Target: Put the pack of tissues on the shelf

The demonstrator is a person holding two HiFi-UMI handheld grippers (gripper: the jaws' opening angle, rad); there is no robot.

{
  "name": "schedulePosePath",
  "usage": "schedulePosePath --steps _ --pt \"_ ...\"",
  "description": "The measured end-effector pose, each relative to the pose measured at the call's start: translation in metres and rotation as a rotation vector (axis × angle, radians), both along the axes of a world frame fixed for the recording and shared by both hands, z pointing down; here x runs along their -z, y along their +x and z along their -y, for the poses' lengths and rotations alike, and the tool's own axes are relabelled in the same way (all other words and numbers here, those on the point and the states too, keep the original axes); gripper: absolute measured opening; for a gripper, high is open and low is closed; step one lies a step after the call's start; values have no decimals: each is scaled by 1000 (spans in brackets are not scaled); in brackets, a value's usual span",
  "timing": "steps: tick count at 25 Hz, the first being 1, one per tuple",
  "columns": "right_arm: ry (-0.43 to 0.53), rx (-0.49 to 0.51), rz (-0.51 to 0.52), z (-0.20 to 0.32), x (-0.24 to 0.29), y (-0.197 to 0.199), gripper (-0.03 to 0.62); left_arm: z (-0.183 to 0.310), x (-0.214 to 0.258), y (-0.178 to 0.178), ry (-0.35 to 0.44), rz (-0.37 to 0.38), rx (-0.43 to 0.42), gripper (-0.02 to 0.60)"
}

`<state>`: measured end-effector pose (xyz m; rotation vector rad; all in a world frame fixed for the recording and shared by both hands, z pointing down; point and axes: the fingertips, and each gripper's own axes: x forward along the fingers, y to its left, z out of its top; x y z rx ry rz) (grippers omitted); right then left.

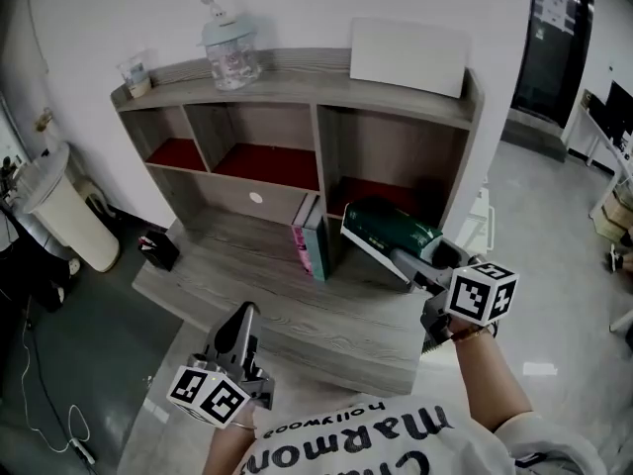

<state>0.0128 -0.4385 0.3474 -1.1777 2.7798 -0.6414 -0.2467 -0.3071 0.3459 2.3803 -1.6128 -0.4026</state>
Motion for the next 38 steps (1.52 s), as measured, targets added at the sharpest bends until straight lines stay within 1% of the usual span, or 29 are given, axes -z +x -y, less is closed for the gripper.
schedulePosePath --steps 2,4,9,12,14,16,19,25,31,38 --pt "23 14 3 9 5 -6 419 -5 -1 -6 -6 4 26 17" --pt "32 22 -20 19 5 -12 419 -8 -3 -9 -12 3 44 17" --pt "61 56 -139 36 -2 -24 419 -11 -10 -13 -38 3 70 17" --pt "91 72 -224 44 -7 -29 420 -10 -10 -17 -38 2 88 17" --pt "118 75 -276 47 -9 -29 420 -8 -10 -13 -41 8 79 17" --pt "134 75 -306 51 -9 -30 420 -6 -12 -10 -47 17 67 17" --pt "133 77 -318 58 -10 -32 422 -4 -12 -10 -47 17 69 17" --pt "94 97 -299 69 -12 -32 426 -3 -16 -14 -59 11 80 17" --pt "96 36 -310 77 -14 -38 431 -4 -20 -14 -68 1 71 17" --pt "64 -32 -335 84 -22 -34 440 -7 -18 -19 -64 3 79 17"
